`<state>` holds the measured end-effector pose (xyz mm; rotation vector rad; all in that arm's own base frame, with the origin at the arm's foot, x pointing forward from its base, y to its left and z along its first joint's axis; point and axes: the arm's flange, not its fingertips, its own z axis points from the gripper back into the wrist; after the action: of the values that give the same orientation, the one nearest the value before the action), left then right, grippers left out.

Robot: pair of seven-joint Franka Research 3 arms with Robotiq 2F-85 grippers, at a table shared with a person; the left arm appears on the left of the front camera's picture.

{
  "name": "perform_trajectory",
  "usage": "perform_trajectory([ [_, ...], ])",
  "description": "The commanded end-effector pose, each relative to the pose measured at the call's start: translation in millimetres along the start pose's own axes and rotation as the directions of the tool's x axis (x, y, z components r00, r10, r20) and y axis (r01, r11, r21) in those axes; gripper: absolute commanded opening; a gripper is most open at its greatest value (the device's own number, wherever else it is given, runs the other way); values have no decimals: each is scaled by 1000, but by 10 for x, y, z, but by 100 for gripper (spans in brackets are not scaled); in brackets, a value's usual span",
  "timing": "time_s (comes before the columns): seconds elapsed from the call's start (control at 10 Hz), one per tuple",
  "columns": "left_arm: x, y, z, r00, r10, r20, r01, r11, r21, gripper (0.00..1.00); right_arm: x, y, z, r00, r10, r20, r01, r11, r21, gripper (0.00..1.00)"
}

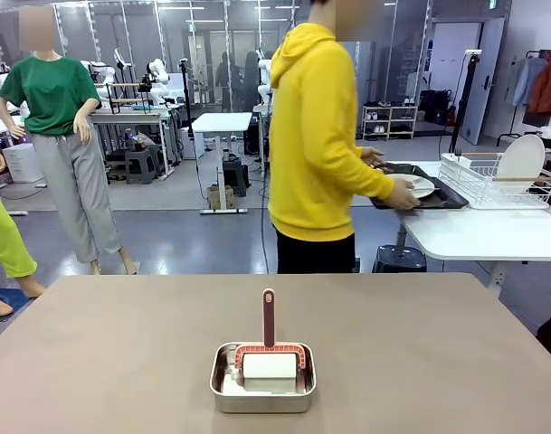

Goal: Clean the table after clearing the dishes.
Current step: When the right (or left) Handle tray is removed, use the right hand (or left hand) to clean the right (or left) side of the table with the Lint Roller.

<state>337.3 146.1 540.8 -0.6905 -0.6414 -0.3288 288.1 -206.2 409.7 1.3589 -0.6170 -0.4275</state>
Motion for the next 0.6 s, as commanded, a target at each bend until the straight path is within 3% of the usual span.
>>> perform_trajectory([
  [0.0, 594, -440, -350, 949, -240, -205, 256, 965, 56, 100, -29, 46, 8, 1000, 0, 6, 0, 1000, 8, 100],
  [0.2, 1060, -839, -981, 824, -428, -372, 451, 892, -26, 100, -29, 46, 8, 1000, 0, 6, 0, 1000, 8, 100],
  [0.5, 1317, -1304, -2149, 629, -565, -534, 583, 797, -158, 100, -29, 46, 8, 1000, 0, 6, 0, 1000, 8, 100],
])
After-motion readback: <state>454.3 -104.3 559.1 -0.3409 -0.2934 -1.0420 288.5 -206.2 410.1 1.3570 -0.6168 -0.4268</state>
